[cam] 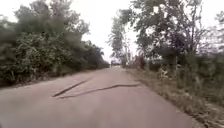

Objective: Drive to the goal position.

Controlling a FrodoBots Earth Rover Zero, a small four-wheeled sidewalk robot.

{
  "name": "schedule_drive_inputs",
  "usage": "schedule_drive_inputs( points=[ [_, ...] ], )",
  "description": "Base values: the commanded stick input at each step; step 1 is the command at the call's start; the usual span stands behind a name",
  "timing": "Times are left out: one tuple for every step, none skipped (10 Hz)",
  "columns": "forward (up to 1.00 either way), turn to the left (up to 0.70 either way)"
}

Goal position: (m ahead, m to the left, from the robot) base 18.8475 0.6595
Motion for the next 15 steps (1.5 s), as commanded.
schedule_drive_inputs(
  points=[
    [1.00,0.00],
    [1.00,0.00],
    [1.00,0.00],
    [1.00,0.00],
    [1.00,0.00],
    [1.00,0.00],
    [1.00,0.00],
    [1.00,-0.29],
    [1.00,-0.40],
    [1.00,-0.06],
    [1.00,0.00],
    [1.00,0.00],
    [1.00,0.00],
    [1.00,0.00],
    [1.00,0.00]
  ],
)
